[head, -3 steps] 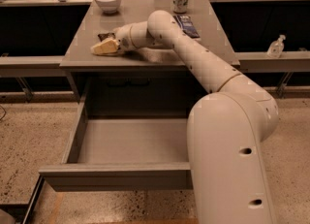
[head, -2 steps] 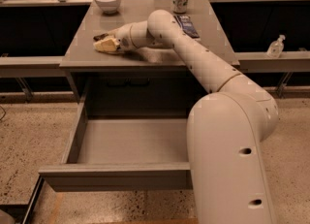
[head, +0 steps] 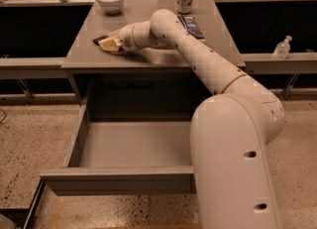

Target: Place rxbar chocolate into top drawer

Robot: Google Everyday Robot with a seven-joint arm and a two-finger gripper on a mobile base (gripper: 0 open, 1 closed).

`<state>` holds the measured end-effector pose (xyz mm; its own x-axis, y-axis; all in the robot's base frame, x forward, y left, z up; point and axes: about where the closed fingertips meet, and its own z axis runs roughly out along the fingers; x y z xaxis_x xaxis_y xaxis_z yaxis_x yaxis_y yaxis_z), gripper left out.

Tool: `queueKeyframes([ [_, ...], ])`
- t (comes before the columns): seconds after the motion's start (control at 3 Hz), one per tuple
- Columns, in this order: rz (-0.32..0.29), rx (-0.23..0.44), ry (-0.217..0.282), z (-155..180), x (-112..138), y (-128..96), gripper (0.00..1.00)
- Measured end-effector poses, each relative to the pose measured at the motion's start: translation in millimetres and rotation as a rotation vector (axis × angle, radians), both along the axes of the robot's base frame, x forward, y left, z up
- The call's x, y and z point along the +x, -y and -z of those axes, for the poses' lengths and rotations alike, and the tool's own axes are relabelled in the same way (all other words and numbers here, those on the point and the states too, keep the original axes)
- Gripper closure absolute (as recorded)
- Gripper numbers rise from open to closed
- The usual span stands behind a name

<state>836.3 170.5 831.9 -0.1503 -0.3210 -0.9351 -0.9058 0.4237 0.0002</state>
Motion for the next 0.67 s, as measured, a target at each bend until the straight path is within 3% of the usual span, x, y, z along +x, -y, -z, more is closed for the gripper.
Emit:
queueKeyframes([
  [0.33, 0.0, 0.0, 0.0, 0.0, 0.0, 0.0, 1.0],
  [0.67, 0.006, -0.017, 0.006, -6.4, -15.5, 13.3, 1.0],
])
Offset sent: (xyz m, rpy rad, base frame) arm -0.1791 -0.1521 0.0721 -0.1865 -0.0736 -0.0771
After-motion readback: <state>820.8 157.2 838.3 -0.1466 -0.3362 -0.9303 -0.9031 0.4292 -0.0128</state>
